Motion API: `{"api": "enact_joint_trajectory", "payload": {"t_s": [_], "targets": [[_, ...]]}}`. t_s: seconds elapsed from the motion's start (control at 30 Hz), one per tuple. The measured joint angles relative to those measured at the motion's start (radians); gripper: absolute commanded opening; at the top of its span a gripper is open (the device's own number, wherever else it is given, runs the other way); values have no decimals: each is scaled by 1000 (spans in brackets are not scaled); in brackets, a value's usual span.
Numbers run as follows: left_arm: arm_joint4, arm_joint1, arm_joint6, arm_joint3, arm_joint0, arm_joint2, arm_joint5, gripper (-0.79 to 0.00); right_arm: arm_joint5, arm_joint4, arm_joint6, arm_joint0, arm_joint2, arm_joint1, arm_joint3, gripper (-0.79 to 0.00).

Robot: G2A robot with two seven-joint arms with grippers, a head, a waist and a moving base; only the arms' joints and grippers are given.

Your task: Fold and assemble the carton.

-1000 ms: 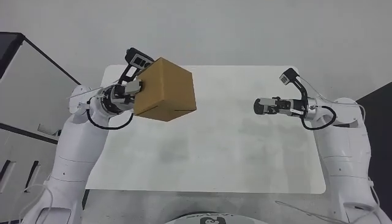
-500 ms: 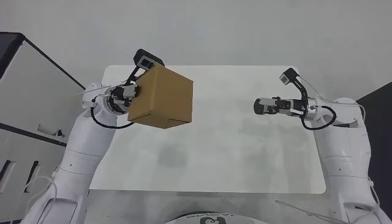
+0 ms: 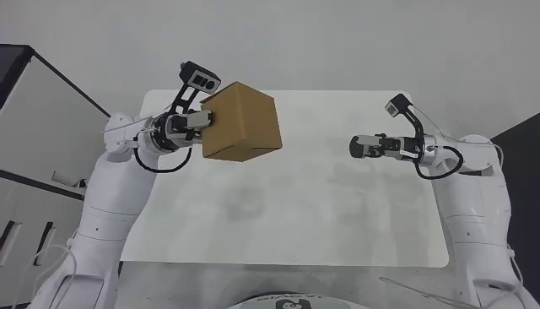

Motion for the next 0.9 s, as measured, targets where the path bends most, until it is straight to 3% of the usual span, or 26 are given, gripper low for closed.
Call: {"api": "enact_joint_trajectory", "payload": {"t_s": [0.37,0.7,0.9], "targets": [[92,7,37,-34,19,-24,-43,-785,0,0,0,0,0,0,0,0],[-75,1,-16,-24,25,-18,-3,-785,0,0,0,0,0,0,0,0],[-91,1,-23,-17,21,-24,0,-785,0,0,0,0,0,0,0,0]]}}
